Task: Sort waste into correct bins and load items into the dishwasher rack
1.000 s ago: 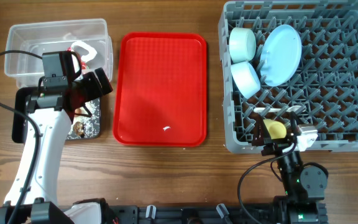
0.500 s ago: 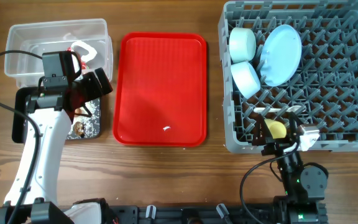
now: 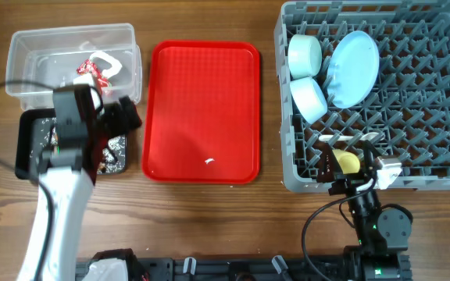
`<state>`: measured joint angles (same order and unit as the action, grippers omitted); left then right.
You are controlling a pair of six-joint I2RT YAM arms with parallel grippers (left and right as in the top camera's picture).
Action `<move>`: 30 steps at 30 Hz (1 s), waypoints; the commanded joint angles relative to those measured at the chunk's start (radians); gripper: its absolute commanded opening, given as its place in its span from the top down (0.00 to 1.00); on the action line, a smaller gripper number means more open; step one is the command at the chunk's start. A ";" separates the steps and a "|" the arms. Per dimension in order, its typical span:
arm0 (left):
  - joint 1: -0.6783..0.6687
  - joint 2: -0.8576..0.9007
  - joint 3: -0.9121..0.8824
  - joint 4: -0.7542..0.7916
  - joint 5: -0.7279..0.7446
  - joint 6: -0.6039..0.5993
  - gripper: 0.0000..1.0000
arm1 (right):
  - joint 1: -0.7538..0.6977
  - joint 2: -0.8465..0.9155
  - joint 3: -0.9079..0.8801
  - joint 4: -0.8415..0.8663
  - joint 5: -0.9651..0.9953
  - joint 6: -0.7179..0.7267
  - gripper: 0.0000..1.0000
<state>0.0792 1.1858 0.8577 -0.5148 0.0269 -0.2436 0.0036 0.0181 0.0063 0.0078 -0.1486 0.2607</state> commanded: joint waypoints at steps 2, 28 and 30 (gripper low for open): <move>-0.005 -0.354 -0.367 0.305 0.022 -0.014 0.00 | 0.006 -0.007 -0.001 0.003 0.011 0.008 0.00; -0.027 -1.183 -0.846 0.437 0.107 -0.026 0.00 | 0.006 -0.007 -0.001 0.003 0.011 0.008 0.00; -0.027 -1.183 -0.846 0.438 0.107 -0.026 0.00 | 0.006 -0.007 -0.001 0.003 0.011 0.008 0.00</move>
<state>0.0586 0.0174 0.0223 -0.0811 0.1181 -0.2604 0.0044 0.0181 0.0063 0.0082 -0.1486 0.2607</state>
